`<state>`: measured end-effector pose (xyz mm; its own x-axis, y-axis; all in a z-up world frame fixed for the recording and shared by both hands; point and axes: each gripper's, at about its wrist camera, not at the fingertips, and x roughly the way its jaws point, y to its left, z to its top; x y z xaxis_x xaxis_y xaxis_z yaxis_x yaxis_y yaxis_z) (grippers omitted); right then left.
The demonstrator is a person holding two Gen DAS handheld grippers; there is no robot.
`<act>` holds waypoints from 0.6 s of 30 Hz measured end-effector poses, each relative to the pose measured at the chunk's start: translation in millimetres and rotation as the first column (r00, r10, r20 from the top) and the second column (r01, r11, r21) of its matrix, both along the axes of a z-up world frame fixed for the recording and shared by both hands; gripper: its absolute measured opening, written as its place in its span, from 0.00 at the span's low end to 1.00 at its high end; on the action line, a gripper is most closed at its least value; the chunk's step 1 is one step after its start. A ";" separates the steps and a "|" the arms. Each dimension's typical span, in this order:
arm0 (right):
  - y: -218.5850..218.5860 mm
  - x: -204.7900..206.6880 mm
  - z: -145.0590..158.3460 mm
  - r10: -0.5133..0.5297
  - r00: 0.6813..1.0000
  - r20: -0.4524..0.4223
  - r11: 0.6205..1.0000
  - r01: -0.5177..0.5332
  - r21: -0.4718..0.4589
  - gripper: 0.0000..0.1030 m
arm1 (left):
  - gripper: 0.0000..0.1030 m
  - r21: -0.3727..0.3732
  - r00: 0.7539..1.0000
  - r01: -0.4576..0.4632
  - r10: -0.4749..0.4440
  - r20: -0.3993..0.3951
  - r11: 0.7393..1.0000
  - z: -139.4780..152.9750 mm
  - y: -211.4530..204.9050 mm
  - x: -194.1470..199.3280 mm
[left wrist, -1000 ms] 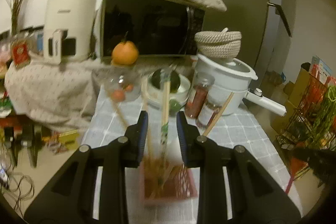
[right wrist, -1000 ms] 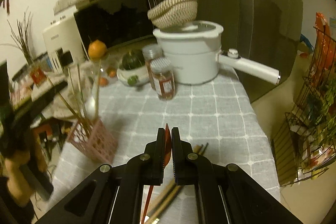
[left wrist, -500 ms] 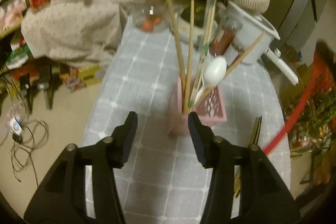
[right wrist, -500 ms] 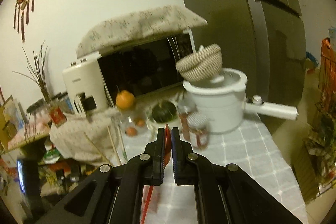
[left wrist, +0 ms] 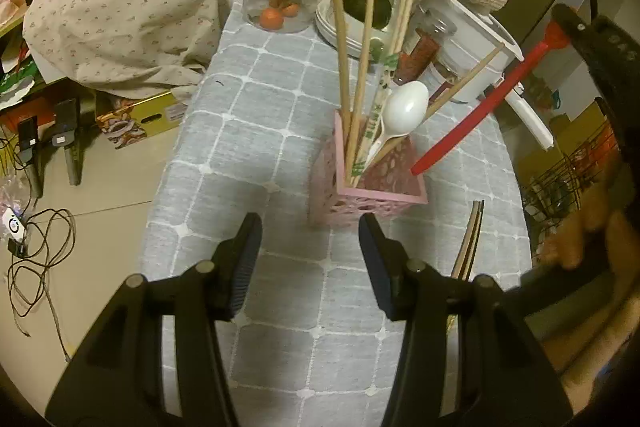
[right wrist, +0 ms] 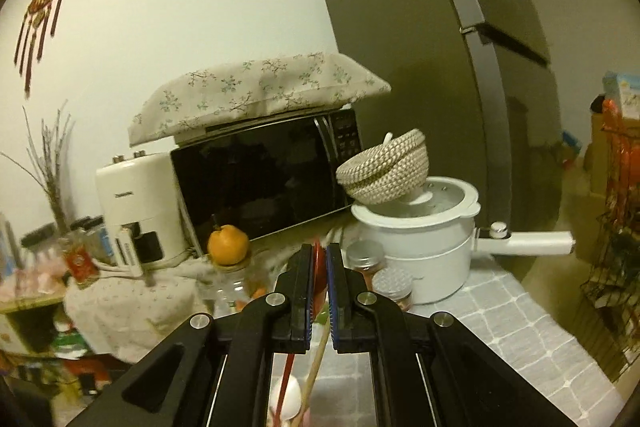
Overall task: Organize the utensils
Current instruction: 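Carry the red spoon into the pink holder and open the right tool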
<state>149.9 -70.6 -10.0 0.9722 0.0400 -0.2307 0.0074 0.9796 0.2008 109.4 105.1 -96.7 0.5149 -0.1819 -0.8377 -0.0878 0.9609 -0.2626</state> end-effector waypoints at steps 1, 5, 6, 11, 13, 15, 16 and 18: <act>3.6 0.7 -2.6 -0.014 1.000 0.003 1.000 0.014 -0.015 0.06 | 0.50 0.000 1.000 -0.001 0.001 -0.001 1.000 0.0 1.3 -0.3; 10.2 2.7 -11.6 -0.037 0.999 -0.005 0.999 0.037 -0.037 0.06 | 0.50 -0.007 1.000 -0.009 0.009 -0.004 1.000 -0.8 7.3 -1.3; 11.0 3.2 -13.9 -0.039 0.999 -0.012 0.998 0.039 -0.040 0.07 | 0.50 -0.012 1.000 -0.011 0.011 -0.006 1.000 -0.7 8.7 -1.3; 12.5 5.0 -25.4 -0.012 0.998 -0.061 0.999 0.010 -0.031 0.07 | 0.50 -0.027 1.000 -0.020 0.020 -0.003 0.999 0.5 11.8 -1.8; 11.3 5.1 -27.7 0.029 0.995 -0.090 1.000 -0.028 0.007 0.07 | 0.50 -0.029 1.000 -0.020 0.020 0.002 0.999 0.8 11.4 -2.1; 12.6 2.5 -28.6 0.056 0.993 -0.099 0.998 -0.055 0.015 0.14 | 0.50 -0.027 1.000 -0.017 0.017 0.005 0.999 1.2 10.3 -2.9; 13.0 0.0 -28.0 0.069 0.993 -0.098 0.998 -0.068 0.008 0.21 | 0.50 -0.026 1.000 -0.014 0.014 0.005 1.000 1.2 9.4 -3.5; 11.2 -4.1 -26.2 0.084 0.991 -0.100 0.996 -0.084 0.006 0.29 | 0.50 -0.024 1.000 -0.009 0.009 0.006 1.000 1.1 7.8 -4.4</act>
